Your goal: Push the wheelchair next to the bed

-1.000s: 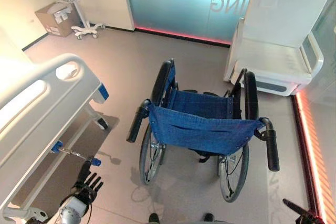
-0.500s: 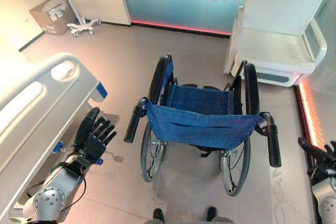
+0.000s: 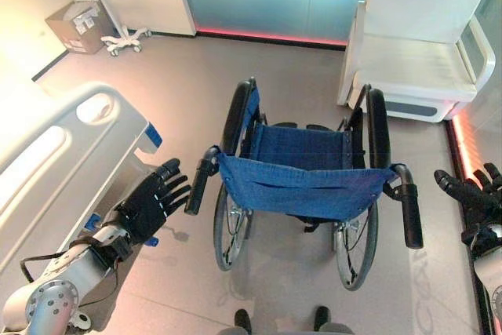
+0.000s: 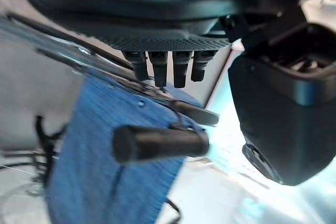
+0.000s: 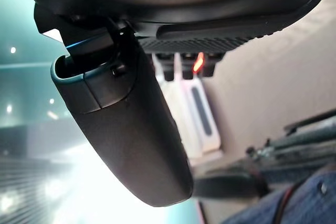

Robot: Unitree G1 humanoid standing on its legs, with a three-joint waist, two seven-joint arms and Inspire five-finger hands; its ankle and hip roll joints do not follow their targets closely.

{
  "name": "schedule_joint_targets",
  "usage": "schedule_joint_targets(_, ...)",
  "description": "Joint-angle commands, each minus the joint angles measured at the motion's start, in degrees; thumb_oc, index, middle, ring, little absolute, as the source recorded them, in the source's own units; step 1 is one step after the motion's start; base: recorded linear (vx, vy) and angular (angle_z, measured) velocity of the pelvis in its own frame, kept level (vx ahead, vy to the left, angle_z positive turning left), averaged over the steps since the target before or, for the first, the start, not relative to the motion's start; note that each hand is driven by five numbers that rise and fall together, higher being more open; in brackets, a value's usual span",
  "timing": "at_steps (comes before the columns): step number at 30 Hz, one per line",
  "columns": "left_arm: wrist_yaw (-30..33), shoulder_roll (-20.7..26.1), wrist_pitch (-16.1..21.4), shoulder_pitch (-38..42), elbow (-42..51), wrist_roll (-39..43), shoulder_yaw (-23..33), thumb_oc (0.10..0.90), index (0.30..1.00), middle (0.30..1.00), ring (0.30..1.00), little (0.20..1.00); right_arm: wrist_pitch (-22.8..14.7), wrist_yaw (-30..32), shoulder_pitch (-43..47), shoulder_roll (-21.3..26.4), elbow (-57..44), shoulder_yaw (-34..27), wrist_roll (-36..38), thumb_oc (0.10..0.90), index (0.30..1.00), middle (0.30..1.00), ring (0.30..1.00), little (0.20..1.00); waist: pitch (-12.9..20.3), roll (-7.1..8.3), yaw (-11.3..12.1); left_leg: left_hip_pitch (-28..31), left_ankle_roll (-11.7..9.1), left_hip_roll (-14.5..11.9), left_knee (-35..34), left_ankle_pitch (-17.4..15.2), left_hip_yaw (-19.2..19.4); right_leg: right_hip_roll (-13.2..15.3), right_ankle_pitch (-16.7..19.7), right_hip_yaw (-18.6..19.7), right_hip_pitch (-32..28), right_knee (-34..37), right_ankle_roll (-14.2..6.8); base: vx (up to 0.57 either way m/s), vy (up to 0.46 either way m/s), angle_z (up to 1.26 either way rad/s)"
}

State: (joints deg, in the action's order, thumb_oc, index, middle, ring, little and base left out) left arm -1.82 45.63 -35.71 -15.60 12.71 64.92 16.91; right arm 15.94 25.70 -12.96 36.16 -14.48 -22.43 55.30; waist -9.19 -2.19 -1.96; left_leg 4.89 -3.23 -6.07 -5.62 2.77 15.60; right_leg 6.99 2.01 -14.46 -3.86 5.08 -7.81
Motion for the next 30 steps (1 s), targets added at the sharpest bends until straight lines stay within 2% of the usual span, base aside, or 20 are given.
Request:
schedule_joint_targets(1,-5.36,9.42,-0.33,2.83,2.68,-1.73,6.83,0.8,0.9,0.9,0.9,0.9,-4.99,-3.01,3.61,9.13,-7.5,-6.3,4.78,0.8,0.9,0.9,0.9,0.9,2.12,-0.21,-0.03,0.09,-1.26,-0.15,0.62,-1.94,1.41,1.95,-0.91,-1.57,-0.35,-1.7,-1.59,-0.01,0.01,-0.04)
schedule_joint_targets(4,-7.37,12.51,-0.5,1.58,4.77,-1.43,8.29,0.8,0.9,0.9,0.9,0.9,-5.07,-2.72,3.01,11.25,-9.78,-6.81,5.73,0.8,0.9,0.9,0.9,0.9,2.07,-0.25,-0.08,-0.09,-1.31,-0.11,0.62,-1.82,1.68,1.81,-0.92,-1.56,-0.11,-1.87,-1.59,0.0,0.0,0.0)
schedule_joint_targets(7,-8.69,15.26,-0.24,0.16,6.6,-6.56,9.23,0.8,0.9,0.9,0.9,0.9,-5.65,-2.49,2.22,13.12,-11.72,-6.69,5.57,0.8,0.9,0.9,0.9,0.9,1.91,-0.29,-0.14,-0.25,-1.33,-0.13,0.62,-1.69,1.92,1.6,-1.13,-1.48,0.08,-2.25,-1.53,-0.01,0.006,0.0)
schedule_joint_targets(11,-5.95,18.7,0.88,-0.84,7.58,-5.77,10.86,0.8,0.9,0.9,0.9,0.9,-5.63,-2.24,1.6,15.59,-13.98,-6.5,8.35,0.8,0.9,0.9,0.9,0.9,1.88,-0.07,-0.04,-0.42,-1.32,0.06,0.62,-1.59,1.81,1.49,-1.3,-1.62,-0.02,-2.29,-1.51,-0.01,0.004,0.0)
schedule_joint_targets(16,-7.74,19.02,4.3,-0.27,8.63,-4.56,10.95,0.8,0.9,0.9,0.9,0.9,-6.23,-2.77,2.23,15.43,-14.43,-4.79,8.71,0.8,0.9,0.9,0.9,0.9,1.89,0.13,0.4,-0.65,-1.33,0.11,0.62,-1.58,1.82,1.4,-1.41,-1.96,-0.12,-2.24,-1.39,0.0,0.0,0.0)
schedule_joint_targets(21,-2.79,17.76,7.01,0.33,8.98,-0.64,10.07,0.8,0.9,0.9,0.9,0.9,-7.07,-6.46,1.07,15.11,-14.04,-4.19,9.3,0.8,0.9,0.9,0.9,0.9,1.82,0.41,0.27,-0.78,-1.3,0.04,0.62,-1.55,1.98,1.14,-2.01,-2.19,-0.03,-2.92,-1.15,0.0,0.0,0.0)
schedule_joint_targets(23,0.12,16.31,6.26,1.84,7.89,3.19,8.6,0.8,0.9,0.9,0.9,0.9,-7.0,-6.96,1.45,14.88,-13.64,-3.38,9.47,0.8,0.9,0.9,0.9,0.9,1.71,0.62,0.13,-0.88,-1.26,0.13,0.62,-1.55,1.94,1.06,-2.14,-2.19,0.04,-3.07,-1.06,0.0,0.0,0.0)
schedule_joint_targets(30,-5.43,16.02,4.29,3.68,7.76,0.37,5.13,0.8,0.9,0.9,0.9,0.9,-6.3,-6.16,2.07,15.99,-12.89,-2.56,9.47,0.8,0.9,0.9,0.9,0.9,1.27,0.57,-0.31,-1.38,-1.14,0.23,0.62,-1.26,2.09,0.57,-2.61,-1.72,0.83,-4.1,-0.8,0.0,0.0,0.0)
